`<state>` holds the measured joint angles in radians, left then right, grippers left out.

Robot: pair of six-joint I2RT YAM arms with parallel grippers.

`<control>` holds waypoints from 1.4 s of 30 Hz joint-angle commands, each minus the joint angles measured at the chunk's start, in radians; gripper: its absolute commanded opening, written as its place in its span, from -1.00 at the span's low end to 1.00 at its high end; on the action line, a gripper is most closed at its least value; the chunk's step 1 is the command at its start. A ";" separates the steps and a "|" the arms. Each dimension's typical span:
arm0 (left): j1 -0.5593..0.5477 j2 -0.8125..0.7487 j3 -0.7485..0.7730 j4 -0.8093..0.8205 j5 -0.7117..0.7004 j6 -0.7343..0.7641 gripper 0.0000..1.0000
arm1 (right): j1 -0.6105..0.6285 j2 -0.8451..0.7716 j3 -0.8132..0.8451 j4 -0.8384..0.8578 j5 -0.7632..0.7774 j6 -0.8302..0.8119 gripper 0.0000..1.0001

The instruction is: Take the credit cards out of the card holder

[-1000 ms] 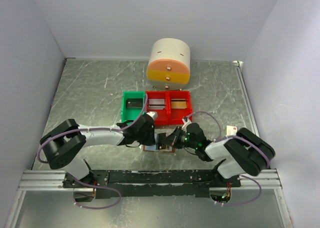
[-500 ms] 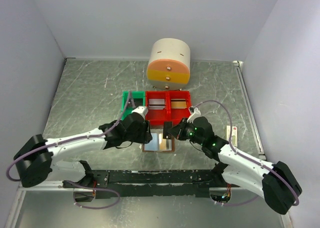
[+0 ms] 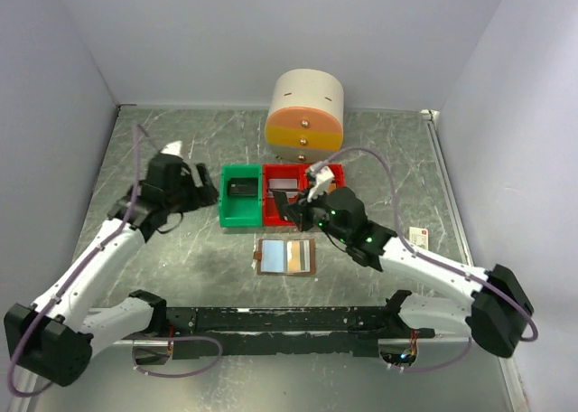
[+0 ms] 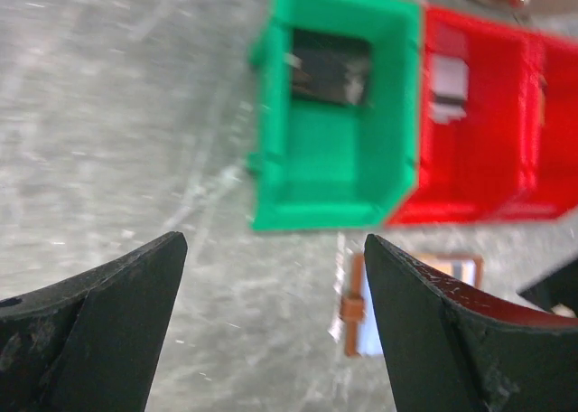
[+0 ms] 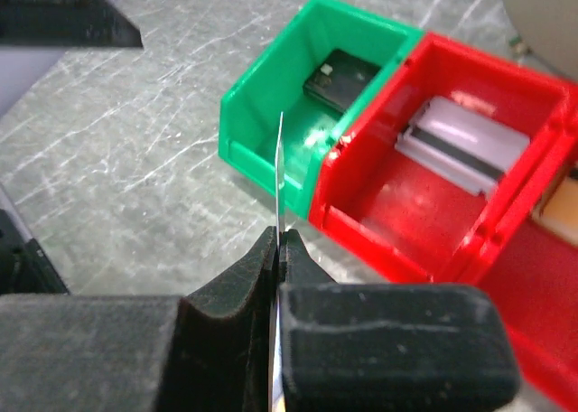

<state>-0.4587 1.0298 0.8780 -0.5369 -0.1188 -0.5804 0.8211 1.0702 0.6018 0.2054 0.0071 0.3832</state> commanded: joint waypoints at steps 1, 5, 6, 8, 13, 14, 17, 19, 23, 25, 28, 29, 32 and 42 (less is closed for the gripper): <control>0.250 -0.011 0.031 -0.088 0.164 0.131 0.86 | 0.048 0.141 0.125 0.040 0.076 -0.259 -1.00; 0.341 -0.056 -0.014 -0.059 0.127 0.178 0.95 | 0.058 0.276 0.240 0.042 0.070 -0.362 -1.00; 0.342 -0.076 -0.040 -0.039 0.102 0.182 0.97 | 0.059 0.311 0.271 0.036 0.055 -0.389 -1.00; 0.342 -0.106 -0.033 -0.069 0.081 0.181 1.00 | 0.062 0.380 0.353 0.003 0.039 -0.435 -1.00; 0.343 -0.216 -0.068 -0.040 0.026 0.154 1.00 | 0.066 0.548 0.514 -0.043 0.017 -0.535 -1.00; 0.342 -0.228 -0.068 -0.045 0.005 0.151 1.00 | 0.066 0.577 0.546 -0.056 0.011 -0.556 -1.00; 0.343 -0.246 -0.066 -0.057 -0.035 0.140 1.00 | 0.070 0.678 0.640 -0.119 0.019 -0.634 -1.00; 0.342 -0.247 -0.065 -0.059 -0.033 0.139 1.00 | 0.071 0.737 0.707 -0.173 0.045 -0.684 -1.00; 0.342 -0.249 -0.064 -0.065 -0.024 0.140 1.00 | 0.077 0.823 0.772 -0.203 0.085 -0.789 -1.00; 0.343 -0.253 -0.065 -0.062 -0.022 0.140 1.00 | 0.076 0.854 0.789 -0.207 0.112 -0.838 -1.00; 0.342 -0.258 -0.067 -0.060 -0.020 0.140 1.00 | 0.077 0.897 0.808 -0.206 0.144 -0.914 -1.00; 0.343 -0.259 -0.067 -0.060 -0.020 0.140 1.00 | 0.079 0.911 0.817 -0.206 0.157 -0.938 -1.00; 0.342 -0.261 -0.067 -0.061 -0.021 0.139 1.00 | 0.082 0.943 0.842 -0.206 0.185 -0.999 -1.00; 0.343 -0.261 -0.069 -0.058 -0.016 0.140 1.00 | 0.085 1.082 0.874 -0.123 0.271 -1.181 -0.98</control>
<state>-0.1211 0.7780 0.8143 -0.5949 -0.1276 -0.4381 0.9085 2.1044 1.4498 0.0486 0.2031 -0.6930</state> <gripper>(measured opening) 1.000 0.008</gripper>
